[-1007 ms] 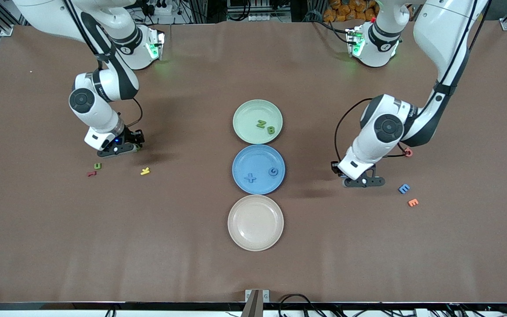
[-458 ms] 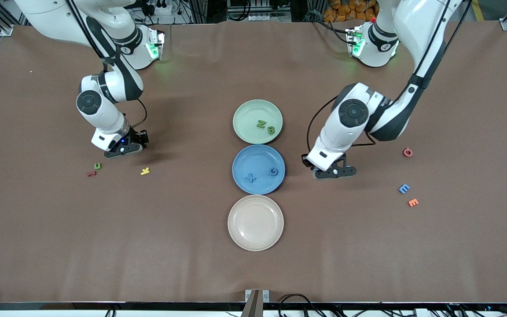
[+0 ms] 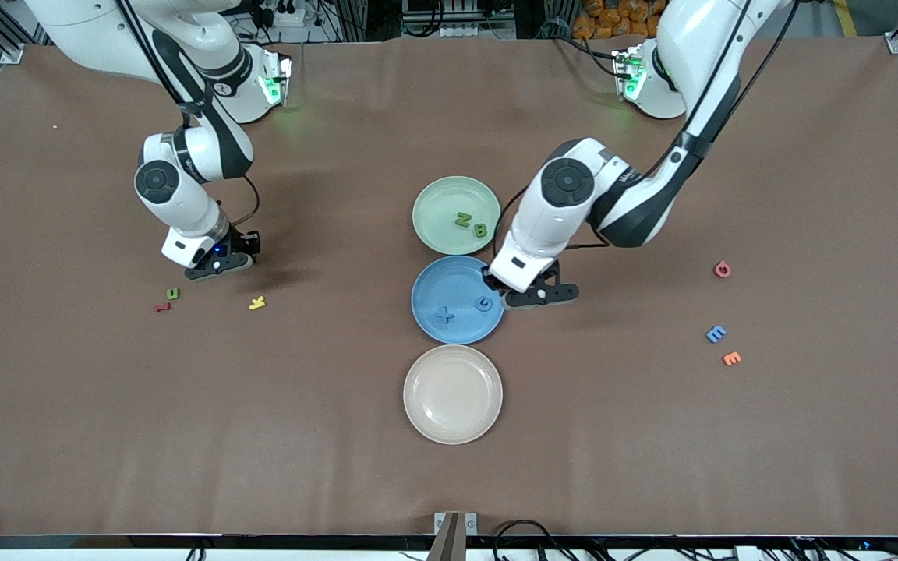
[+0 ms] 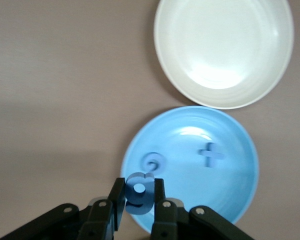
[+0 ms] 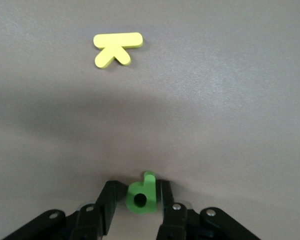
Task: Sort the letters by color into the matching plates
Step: 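Carry the blue g to the blue plate and open the left gripper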
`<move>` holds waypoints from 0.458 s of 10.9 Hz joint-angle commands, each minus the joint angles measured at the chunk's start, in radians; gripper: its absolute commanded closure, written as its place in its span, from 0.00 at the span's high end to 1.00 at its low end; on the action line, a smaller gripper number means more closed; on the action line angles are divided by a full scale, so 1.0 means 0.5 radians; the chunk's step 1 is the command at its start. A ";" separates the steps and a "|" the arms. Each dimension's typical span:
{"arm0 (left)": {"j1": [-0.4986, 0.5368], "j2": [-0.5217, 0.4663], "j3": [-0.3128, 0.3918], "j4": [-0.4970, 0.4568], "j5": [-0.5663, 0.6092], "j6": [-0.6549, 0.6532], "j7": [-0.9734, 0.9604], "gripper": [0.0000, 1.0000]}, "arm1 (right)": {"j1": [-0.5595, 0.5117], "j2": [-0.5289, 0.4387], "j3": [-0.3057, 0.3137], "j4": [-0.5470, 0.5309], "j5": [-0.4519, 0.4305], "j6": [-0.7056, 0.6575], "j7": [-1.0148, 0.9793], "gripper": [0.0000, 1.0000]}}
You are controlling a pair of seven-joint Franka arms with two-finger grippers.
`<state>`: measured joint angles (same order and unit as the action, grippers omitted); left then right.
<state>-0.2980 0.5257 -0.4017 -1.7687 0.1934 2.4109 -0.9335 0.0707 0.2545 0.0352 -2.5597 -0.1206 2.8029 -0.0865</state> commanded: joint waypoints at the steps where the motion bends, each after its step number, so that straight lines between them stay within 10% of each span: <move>1: -0.146 0.200 0.012 0.285 0.015 -0.045 -0.203 0.00 | 0.006 0.000 -0.034 -0.019 0.036 0.030 -0.109 0.19; 2: -0.149 0.225 0.015 0.340 0.012 -0.045 -0.262 0.61 | 0.006 0.000 -0.034 -0.016 0.036 0.030 -0.109 0.11; 3: -0.149 0.240 0.021 0.371 0.012 -0.045 -0.284 1.00 | 0.006 -0.003 -0.034 -0.013 0.036 0.027 -0.109 0.02; 5: -0.146 0.228 0.024 0.362 0.039 -0.051 -0.272 1.00 | 0.009 -0.009 -0.034 -0.004 0.039 0.018 -0.103 0.00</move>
<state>-0.3661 0.6271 -0.3984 -1.6234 0.1934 2.4107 -1.0473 0.0707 0.2534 0.0281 -2.5591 -0.1204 2.8057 -0.1120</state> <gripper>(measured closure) 0.454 0.727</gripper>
